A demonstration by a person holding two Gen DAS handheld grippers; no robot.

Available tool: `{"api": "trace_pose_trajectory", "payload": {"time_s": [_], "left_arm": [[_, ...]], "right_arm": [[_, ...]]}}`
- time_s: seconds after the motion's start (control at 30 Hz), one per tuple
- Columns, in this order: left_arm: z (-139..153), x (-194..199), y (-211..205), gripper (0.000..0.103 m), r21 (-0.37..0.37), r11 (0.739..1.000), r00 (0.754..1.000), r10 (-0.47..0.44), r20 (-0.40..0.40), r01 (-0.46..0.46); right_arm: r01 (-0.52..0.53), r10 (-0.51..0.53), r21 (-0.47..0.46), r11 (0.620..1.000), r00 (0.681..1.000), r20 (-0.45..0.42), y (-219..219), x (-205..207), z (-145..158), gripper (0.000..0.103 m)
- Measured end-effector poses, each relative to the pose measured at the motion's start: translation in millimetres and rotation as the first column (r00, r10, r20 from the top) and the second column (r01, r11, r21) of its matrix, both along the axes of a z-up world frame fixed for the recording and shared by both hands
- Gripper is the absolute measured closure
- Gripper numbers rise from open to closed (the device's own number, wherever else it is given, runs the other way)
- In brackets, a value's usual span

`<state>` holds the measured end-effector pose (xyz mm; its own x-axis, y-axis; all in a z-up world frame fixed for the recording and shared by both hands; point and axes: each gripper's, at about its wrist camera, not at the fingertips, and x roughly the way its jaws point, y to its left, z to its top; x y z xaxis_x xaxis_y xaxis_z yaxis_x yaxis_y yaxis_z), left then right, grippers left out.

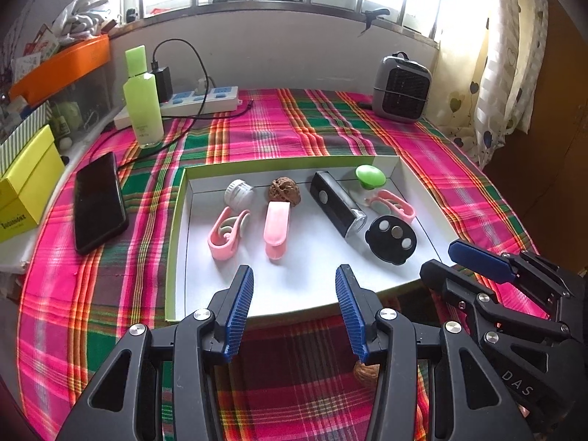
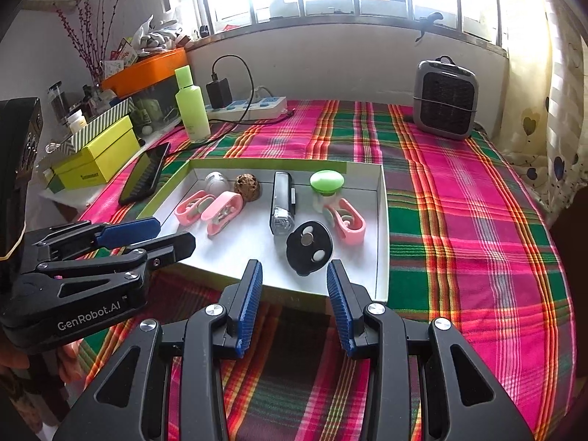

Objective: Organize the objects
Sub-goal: 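Withdraw both open tools from the box, then move the left tool to the walnut while the right tool moves to the white mushroom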

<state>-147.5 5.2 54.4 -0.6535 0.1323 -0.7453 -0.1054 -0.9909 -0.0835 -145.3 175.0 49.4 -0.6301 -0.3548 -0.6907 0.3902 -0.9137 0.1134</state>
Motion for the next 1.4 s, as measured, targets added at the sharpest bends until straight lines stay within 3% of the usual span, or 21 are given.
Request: {"api": "trace_pose_trajectory", "payload": {"time_s": [0.3,0.8,1.4], "left_arm": [[-0.2,23.2,-2.6,0.058,0.027,1.0,1.0,0.005,-0.014,-0.005],[-14.7,49.6,5.0,0.058,0.081,0.995,0.998,-0.064,0.016,0.062],[-30.8,46.3,16.0,0.053,0.155,0.983,0.991,-0.109,0.072,0.097]], "right_arm": [[0.009,-0.008,-0.018,1.0,1.0,0.005,4.7,14.4,-1.1,0.065],[0.035,-0.035,-0.009,0.999,0.999,0.021,13.8,31.5,-11.8,0.065],[0.055,-0.054,-0.025,0.998,0.998,0.04,22.1,37.3,-18.6,0.065]]}}
